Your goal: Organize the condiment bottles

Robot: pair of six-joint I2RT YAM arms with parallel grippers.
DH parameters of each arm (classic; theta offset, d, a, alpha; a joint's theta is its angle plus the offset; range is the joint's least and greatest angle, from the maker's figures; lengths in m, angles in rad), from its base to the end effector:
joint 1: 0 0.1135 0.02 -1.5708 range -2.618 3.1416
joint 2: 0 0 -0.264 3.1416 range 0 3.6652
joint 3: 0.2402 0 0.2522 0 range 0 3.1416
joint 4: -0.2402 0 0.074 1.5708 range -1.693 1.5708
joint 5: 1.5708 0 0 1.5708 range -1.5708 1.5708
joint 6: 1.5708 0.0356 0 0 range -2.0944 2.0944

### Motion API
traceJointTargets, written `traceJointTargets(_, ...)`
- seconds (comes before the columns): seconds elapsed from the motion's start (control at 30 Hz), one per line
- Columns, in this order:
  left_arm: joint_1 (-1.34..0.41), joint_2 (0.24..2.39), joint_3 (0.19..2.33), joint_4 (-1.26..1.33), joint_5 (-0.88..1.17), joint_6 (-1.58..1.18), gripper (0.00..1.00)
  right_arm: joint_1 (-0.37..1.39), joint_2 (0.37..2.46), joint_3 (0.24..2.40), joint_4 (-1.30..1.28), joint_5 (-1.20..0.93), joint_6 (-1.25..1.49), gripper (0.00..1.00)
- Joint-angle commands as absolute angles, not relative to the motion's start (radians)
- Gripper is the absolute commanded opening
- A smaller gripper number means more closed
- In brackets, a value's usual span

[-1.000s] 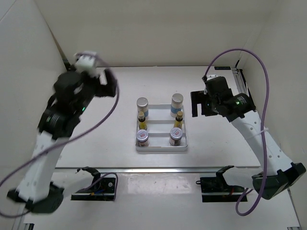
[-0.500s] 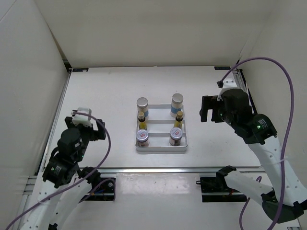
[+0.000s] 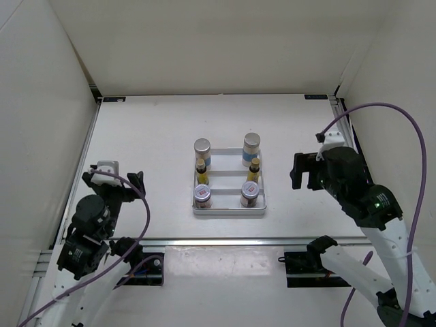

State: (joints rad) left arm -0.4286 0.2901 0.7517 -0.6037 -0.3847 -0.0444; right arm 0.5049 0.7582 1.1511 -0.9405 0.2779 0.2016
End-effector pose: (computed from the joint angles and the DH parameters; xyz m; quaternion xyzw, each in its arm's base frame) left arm 0.0652 -0.0151 0.3367 0.0187 0.7519 -0.0103 0.6590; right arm 0.1133 0.0515 0.3879 -0.0634 0.8639 0.0544 0.4967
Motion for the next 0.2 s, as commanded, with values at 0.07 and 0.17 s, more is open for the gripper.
traceJointTargets(0.07,-0.425,0.210,0.709,-0.549,-0.371,-0.023,1.00,0.502,0.746,1.146,-0.920,0.337,0.196,1.00)
traceJointTargets(0.17,-0.425,0.210,0.709,-0.549,-0.371,-0.014,1.00,0.502,0.746,1.146,-0.920,0.337,0.196,1.00)
